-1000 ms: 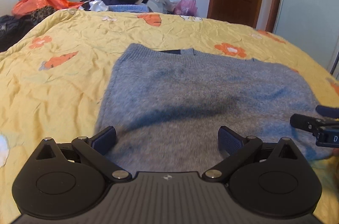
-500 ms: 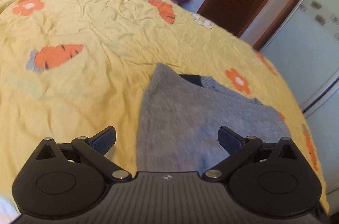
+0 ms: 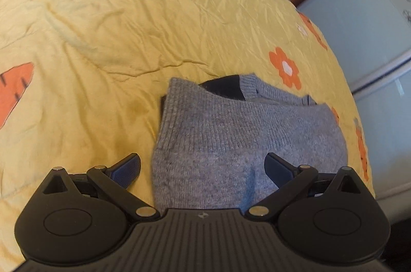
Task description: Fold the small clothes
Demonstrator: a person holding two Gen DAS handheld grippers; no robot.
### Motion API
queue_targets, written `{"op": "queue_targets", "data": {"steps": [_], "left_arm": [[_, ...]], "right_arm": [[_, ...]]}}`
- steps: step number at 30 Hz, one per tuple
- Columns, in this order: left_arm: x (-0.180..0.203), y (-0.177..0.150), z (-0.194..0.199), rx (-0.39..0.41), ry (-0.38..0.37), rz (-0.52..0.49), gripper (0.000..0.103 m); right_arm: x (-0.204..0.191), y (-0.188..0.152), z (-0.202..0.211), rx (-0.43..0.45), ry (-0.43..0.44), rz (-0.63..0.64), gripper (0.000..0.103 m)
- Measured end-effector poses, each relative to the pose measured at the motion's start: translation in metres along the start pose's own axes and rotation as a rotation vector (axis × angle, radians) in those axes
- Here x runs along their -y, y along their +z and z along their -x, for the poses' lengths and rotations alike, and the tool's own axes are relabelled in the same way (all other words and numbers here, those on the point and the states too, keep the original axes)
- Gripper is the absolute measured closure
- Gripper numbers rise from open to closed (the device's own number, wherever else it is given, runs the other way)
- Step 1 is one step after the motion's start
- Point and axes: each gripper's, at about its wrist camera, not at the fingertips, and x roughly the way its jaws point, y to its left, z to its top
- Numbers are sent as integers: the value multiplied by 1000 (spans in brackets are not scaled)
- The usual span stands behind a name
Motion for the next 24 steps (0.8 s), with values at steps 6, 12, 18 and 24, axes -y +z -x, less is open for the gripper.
{"op": "queue_targets", "data": {"steps": [6, 12, 18, 24], "left_arm": [[-17, 14, -5, 4, -99, 99, 0], [-3, 18, -11, -47, -37, 55, 49], [-7, 17, -8, -77, 27, 14, 88], [7, 19, -3, -75, 81, -9, 91]], "right_arm": [[2, 10, -13, 6, -71, -19, 45], [-1, 9, -12, 14, -132, -42, 66], [-5, 9, -8, 19, -146, -59, 84], [2, 11, -5, 13, -126, -86, 88]]}}
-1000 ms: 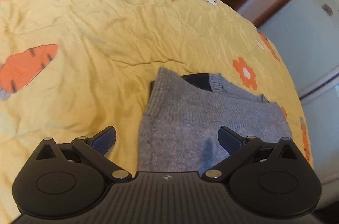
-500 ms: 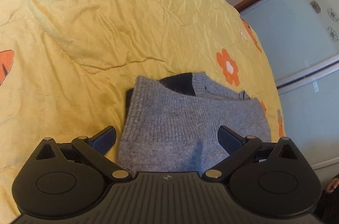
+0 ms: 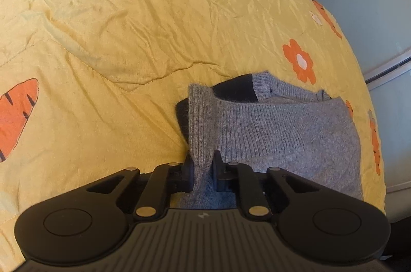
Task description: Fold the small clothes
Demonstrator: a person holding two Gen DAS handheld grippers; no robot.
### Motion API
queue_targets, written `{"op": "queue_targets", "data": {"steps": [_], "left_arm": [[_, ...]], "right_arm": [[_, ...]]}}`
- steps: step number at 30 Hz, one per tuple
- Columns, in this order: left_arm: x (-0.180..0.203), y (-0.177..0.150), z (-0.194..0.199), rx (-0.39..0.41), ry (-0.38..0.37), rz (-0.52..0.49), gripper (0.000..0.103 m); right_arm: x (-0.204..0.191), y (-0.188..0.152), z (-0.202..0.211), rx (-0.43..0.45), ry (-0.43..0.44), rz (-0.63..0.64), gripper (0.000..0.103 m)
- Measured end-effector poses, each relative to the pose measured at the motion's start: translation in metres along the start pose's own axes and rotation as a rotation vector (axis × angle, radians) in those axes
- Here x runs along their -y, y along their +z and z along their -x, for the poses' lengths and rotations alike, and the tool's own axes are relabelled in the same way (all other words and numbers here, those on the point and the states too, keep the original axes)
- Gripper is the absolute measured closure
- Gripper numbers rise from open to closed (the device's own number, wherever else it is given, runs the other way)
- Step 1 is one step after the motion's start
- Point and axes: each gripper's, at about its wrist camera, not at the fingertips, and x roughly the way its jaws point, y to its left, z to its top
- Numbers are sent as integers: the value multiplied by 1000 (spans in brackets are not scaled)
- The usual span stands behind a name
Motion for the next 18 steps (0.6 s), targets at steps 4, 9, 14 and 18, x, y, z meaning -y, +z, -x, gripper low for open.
{"op": "queue_targets", "data": {"steps": [4, 9, 14, 18], "left_arm": [[9, 0, 6, 16, 25, -17, 92], [25, -3, 23, 49, 33, -21, 92], [71, 7, 44, 78, 52, -54, 92], [118, 19, 45, 75, 70, -84, 92]], "right_arm": [[8, 2, 1, -3, 23, -23, 90], [23, 9, 18, 31, 35, -54, 90], [54, 21, 48, 97, 46, -87, 91], [91, 25, 73, 147, 45, -132, 91]]}}
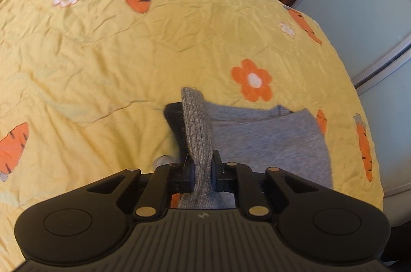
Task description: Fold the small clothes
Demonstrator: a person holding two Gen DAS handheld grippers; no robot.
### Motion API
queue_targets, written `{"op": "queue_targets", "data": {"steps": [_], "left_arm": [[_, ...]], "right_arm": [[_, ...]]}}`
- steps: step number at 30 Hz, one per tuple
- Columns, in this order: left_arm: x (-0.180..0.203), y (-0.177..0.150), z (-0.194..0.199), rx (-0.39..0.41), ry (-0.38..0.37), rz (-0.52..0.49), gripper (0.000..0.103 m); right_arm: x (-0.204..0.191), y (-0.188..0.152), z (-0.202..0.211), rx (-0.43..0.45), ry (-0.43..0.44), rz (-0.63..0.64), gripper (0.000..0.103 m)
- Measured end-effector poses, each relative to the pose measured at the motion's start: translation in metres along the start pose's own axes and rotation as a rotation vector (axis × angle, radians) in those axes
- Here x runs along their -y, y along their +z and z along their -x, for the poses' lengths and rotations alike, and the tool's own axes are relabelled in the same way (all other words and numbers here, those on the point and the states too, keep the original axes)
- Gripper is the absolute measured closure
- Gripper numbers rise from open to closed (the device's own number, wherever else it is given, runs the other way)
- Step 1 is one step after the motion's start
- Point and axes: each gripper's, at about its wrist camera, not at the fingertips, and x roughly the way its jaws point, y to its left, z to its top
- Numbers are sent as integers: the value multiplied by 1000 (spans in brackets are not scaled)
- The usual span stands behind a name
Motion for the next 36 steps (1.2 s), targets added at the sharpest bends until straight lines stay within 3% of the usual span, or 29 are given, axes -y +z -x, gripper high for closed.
{"op": "queue_targets", "data": {"steps": [5, 11, 20, 27, 32, 34, 35, 36], "left_arm": [[60, 19, -15, -19, 19, -27, 92], [123, 37, -59, -63, 35, -56, 92], [199, 40, -127, -129, 34, -104, 92], [234, 39, -173, -169, 44, -132, 92], [243, 33, -198, -179, 83, -132, 91], [244, 32, -203, -183, 87, -133, 80], [246, 33, -204, -179, 86, -131, 74], [248, 33, -203, -175, 80, -132, 57]], "right_arm": [[65, 6, 23, 34, -5, -91, 91], [149, -5, 36, 35, -33, -220, 91], [232, -29, 57, 51, -64, -341, 91], [265, -45, 54, 18, -126, -352, 91], [259, -54, 46, -26, -175, -262, 90], [257, -55, 41, -58, -180, -239, 88], [254, -54, 38, -64, -206, -201, 77], [250, -54, 36, -77, -227, -170, 68]]}}
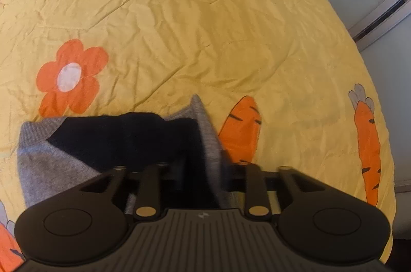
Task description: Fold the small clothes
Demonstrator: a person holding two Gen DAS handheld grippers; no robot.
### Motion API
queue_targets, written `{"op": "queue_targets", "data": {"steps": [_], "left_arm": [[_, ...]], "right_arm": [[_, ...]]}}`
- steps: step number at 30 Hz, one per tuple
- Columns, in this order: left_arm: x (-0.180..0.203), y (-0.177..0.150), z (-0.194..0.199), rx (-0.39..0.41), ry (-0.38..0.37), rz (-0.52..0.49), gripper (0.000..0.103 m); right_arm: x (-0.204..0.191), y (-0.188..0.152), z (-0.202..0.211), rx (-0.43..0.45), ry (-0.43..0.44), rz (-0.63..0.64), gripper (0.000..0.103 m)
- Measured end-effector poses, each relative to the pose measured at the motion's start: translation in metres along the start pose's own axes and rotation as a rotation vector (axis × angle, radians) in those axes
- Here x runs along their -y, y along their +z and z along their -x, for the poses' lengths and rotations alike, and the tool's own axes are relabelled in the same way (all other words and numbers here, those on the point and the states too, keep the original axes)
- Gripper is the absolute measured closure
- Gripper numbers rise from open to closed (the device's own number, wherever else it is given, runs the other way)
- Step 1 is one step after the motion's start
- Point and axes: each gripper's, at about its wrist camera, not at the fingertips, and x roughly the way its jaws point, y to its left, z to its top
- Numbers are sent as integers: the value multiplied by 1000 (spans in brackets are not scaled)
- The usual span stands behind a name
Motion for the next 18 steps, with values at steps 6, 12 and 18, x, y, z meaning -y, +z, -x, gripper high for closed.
{"op": "queue_targets", "data": {"steps": [6, 12, 18], "left_arm": [[23, -5, 25, 58, -16, -38, 14], [-7, -44, 81, 181, 34, -62, 14], [-65, -88, 58, 245, 114, 45, 14]], "right_arm": [[1, 3, 21, 6, -27, 55, 34], [-7, 26, 40, 111, -21, 149, 31], [-33, 38, -39, 4, 106, 199, 32]]}}
